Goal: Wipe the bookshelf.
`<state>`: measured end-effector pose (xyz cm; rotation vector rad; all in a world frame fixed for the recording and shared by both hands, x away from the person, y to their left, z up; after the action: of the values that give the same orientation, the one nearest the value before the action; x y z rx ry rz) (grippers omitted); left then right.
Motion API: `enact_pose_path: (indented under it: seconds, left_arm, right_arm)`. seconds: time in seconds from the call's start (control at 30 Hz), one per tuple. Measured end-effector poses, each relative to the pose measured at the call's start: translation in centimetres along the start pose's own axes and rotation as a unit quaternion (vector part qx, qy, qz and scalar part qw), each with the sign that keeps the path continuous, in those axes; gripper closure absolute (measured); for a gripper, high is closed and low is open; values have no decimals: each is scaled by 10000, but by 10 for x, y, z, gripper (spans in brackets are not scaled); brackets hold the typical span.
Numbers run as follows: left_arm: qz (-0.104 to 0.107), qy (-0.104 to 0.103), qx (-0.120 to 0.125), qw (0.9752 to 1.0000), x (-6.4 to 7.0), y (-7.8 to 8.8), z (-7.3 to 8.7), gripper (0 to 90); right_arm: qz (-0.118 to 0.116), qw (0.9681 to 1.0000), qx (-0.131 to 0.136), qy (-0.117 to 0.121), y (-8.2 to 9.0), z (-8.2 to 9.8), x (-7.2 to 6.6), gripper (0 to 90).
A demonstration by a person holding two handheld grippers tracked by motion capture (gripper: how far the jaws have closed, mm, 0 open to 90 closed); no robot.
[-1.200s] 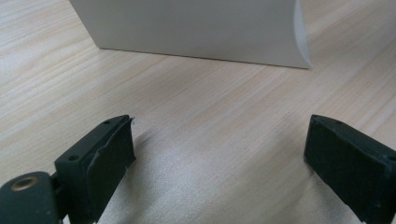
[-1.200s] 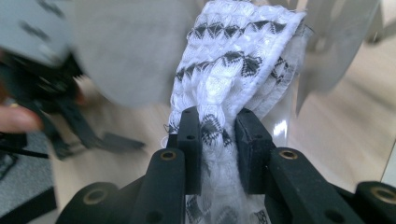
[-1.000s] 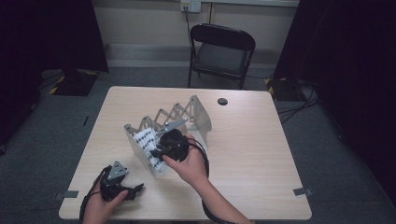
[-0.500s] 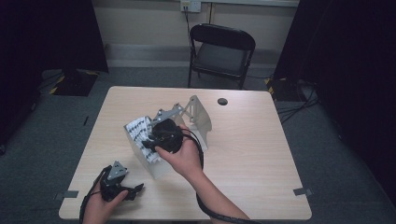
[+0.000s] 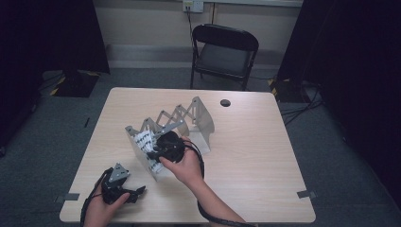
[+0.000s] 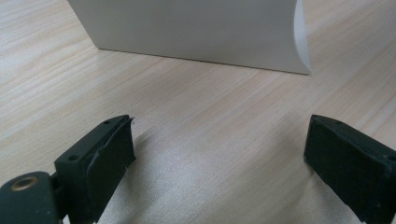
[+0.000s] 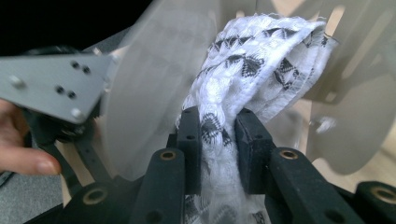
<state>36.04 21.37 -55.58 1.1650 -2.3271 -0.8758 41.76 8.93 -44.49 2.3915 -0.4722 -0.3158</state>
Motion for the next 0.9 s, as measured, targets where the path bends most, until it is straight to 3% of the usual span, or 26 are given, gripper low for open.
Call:
enact_pose_path:
  seconds: [0.53,0.8,0.9]
  left_arm:
    - [8,-3,-9,10000,0,0,0,80]
    - [0,0,0,10000,0,0,0,80]
    - [1,1,0,10000,0,0,0,80]
  right_arm:
    - [18,9995,-249,-182,-30,44,3,733]
    - [78,9984,-495,-255,-45,70,6,726]
    - [74,9979,-524,-372,-48,77,8,723]
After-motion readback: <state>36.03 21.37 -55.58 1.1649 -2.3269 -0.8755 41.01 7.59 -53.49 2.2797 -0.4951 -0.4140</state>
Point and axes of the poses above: each handheld gripper's, and its own axes: y roughly backward along the jaws, z roughly out of its underside, x roughly to its right, the point moved 8 cm from there along -y, roughly forward along the jaws, and after that the axes turned 5 degrees about y, right-handed, at the moved point
